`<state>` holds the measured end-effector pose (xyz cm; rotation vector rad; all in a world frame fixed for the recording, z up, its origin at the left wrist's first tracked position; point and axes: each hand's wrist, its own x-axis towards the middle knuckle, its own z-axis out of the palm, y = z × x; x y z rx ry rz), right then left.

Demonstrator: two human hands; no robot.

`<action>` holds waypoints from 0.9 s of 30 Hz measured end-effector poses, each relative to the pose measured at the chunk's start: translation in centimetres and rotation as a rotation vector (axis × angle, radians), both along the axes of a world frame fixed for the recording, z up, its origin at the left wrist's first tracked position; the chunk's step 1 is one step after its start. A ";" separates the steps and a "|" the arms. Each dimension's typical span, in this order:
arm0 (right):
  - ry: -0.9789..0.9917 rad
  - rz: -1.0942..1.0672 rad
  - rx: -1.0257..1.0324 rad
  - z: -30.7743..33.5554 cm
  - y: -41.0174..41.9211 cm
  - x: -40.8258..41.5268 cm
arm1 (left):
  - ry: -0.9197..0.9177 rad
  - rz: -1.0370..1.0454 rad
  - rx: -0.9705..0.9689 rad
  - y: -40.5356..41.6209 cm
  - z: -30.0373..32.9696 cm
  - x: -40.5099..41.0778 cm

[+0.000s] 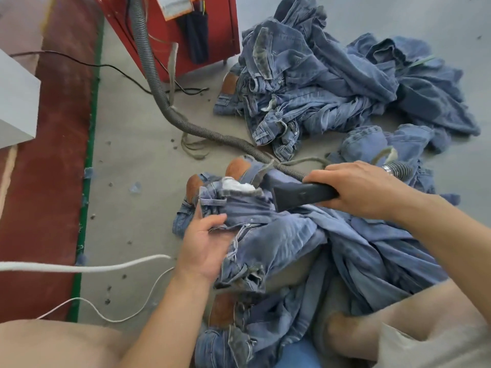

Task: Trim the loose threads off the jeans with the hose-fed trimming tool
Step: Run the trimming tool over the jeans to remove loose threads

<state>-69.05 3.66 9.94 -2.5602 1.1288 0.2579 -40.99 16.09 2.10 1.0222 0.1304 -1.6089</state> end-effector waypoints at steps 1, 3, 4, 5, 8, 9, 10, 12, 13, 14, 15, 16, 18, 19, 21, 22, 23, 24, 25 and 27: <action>-0.049 -0.024 0.025 -0.1 0.0 -0.3 | 0.015 0.016 -0.002 0.3 0.2 -0.2; -0.086 -0.051 0.055 -0.3 -0.1 -0.9 | 0.055 0.029 0.047 1.0 0.1 -0.5; -0.073 -0.052 0.074 -0.4 -0.1 -1.1 | 0.067 0.034 0.087 1.3 -0.2 -0.6; -0.042 -0.045 0.091 -0.6 -0.1 -1.4 | 0.073 0.045 0.112 1.6 -0.6 -0.6; 0.111 0.016 0.054 -1.6 0.0 -1.3 | 0.058 0.052 0.103 1.7 -1.3 -0.6; 0.145 0.045 0.038 -2.1 0.2 -0.9 | 0.064 0.038 0.085 1.8 -1.4 -0.7; 0.164 0.076 0.029 -2.5 0.5 -0.2 | 0.080 0.031 0.071 1.8 -1.5 -0.7; 0.170 0.150 0.016 -3.0 1.5 1.7 | 0.096 0.020 0.061 1.9 -1.5 -0.7; 0.161 0.185 0.013 -3.3 2.2 2.6 | 0.097 0.023 0.058 1.9 -1.6 -0.6; 0.149 0.210 0.017 -3.5 2.8 3.2 | 0.100 0.034 0.054 1.9 -1.6 -0.5; 0.140 0.220 0.029 -3.5 3.3 3.5 | 0.104 0.047 0.054 1.9 -1.7 -0.4; 0.131 0.214 0.050 -3.3 3.4 3.6 | 0.103 0.054 0.056 1.9 -1.8 -0.3; 0.074 0.152 0.104 -2.7 2.9 3.2 | 0.110 0.057 0.056 1.9 -2.0 0.0; 0.036 0.099 0.126 -2.4 2.4 2.9 | 0.111 0.058 0.059 1.9 -2.0 0.1; -0.006 -0.002 0.118 -1.9 1.2 2.0 | 0.125 0.066 0.041 2.0 -2.1 0.2; 0.001 -0.028 0.093 -1.9 0.8 1.7 | 0.146 0.075 0.015 2.1 -2.2 0.2; 0.038 -0.030 0.063 -2.1 0.6 1.4 | 0.166 0.079 -0.012 2.1 -2.3 0.2; 0.095 -0.005 0.033 -2.4 0.8 1.5 | 0.182 0.069 -0.028 2.1 -2.4 0.3; 0.157 0.043 0.018 -2.9 1.4 1.7 | 0.198 0.047 -0.035 2.0 -2.5 0.4; 0.208 0.152 0.055 -3.8 3.3 2.5 | 0.228 -0.053 -0.006 1.9 -2.7 0.6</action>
